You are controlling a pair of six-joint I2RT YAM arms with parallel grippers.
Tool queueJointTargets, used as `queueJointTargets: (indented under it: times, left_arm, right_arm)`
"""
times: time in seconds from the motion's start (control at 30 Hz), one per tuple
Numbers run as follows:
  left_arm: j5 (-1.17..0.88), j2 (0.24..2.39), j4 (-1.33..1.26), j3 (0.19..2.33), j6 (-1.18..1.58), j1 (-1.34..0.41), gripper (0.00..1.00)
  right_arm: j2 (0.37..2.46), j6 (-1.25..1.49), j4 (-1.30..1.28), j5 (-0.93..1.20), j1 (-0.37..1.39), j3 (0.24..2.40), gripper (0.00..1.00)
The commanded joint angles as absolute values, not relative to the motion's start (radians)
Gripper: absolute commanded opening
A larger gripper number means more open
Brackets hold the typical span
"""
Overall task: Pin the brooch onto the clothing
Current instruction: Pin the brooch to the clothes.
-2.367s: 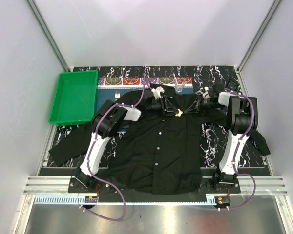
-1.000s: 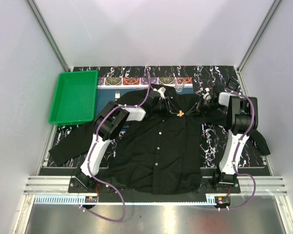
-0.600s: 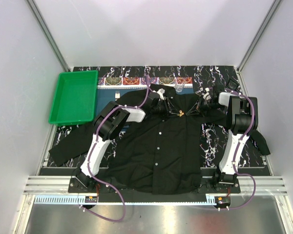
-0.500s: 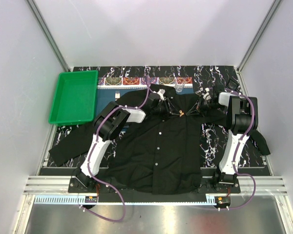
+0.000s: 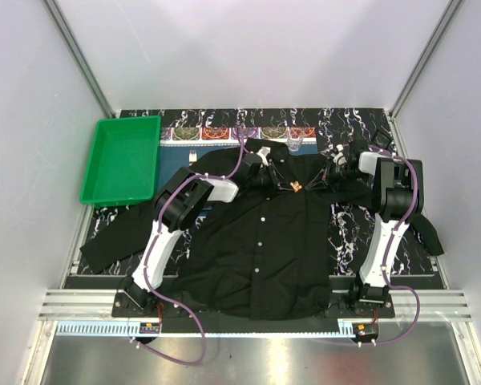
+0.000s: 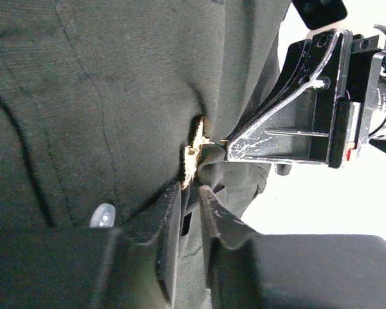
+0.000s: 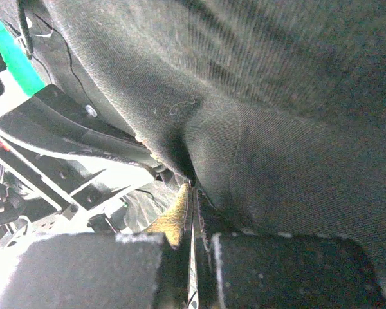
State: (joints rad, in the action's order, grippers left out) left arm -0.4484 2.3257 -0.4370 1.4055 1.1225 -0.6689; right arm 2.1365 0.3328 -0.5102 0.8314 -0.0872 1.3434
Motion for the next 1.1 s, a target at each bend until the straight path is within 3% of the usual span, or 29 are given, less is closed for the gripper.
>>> queueJointTargets:
  times: [0.0,0.1,0.43,0.73,0.9,1.07]
  left_arm:
    - [-0.439,2.332,-0.442,1.448,1.115,-0.667,0.14]
    - [-0.449,2.339,-0.443,1.459,1.101,-0.667,0.0]
    - [-0.489,2.378,-0.449,1.494,1.103,-0.669,0.0]
    - [-0.523,2.387,-0.482,1.497,1.124,-0.667,0.0]
    - [-0.534,2.388,-0.506,1.497,1.129,-0.667,0.0]
    - [-0.54,2.393,-0.52,1.493,1.146,-0.666,0.0]
  right_arm:
    - [2.085,0.29,-0.545,0.848,-0.087,1.361,0.0]
    - [2.068,0.27,-0.545,0.861,-0.078,1.362,0.0]
    - [2.014,0.193,-0.566,0.891,-0.052,1.393,0.0]
    - [2.036,0.135,-0.637,0.851,-0.018,1.436,0.13]
    - [2.051,0.117,-0.667,0.822,-0.017,1.45,0.13]
    - [2.06,0.098,-0.696,0.838,-0.015,1.47,0.3]
